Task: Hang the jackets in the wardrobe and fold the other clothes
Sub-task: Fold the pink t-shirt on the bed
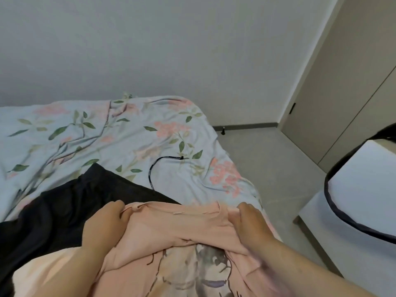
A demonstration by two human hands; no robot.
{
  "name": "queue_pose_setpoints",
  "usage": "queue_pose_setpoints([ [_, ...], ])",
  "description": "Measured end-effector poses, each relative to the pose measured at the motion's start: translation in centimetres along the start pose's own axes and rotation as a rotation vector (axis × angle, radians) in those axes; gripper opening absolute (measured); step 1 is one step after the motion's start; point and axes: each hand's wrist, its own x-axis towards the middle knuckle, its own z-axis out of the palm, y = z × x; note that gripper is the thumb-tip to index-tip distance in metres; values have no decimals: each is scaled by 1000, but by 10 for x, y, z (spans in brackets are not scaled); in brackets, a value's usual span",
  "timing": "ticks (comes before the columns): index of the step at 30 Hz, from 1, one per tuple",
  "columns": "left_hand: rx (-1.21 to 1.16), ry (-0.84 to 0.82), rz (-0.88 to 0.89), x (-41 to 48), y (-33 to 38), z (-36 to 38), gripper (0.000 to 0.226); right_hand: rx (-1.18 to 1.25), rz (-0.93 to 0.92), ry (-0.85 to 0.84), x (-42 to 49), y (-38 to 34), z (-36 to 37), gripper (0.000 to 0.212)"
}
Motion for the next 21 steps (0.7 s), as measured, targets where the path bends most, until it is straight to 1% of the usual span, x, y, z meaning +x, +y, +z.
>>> queue_pose_setpoints([
  [3, 115, 69, 118, 12, -4, 9, 41, -297, -65, 95, 11, 8, 24, 28],
  [5, 142, 106, 173, 28, -7, 15, 40, -383, -118, 156, 24, 10, 34, 29],
  [8, 179, 157, 222, 61, -12, 23, 40, -362, -70, 194, 56, 7, 36, 33],
  [10, 183, 169, 244, 86, -16, 29, 45, -388, -49, 208, 82, 6, 34, 36],
  [15, 200, 151, 256, 134, -23, 44, 49, -438, -110, 208, 134, 2, 34, 43],
  [19, 205, 189, 260, 167, -30, 56, 50, -443, -154, 262, 172, -4, 35, 43],
  [21, 197, 199, 246, 183, -34, 62, 50, -431, -147, 281, 189, -7, 38, 43],
])
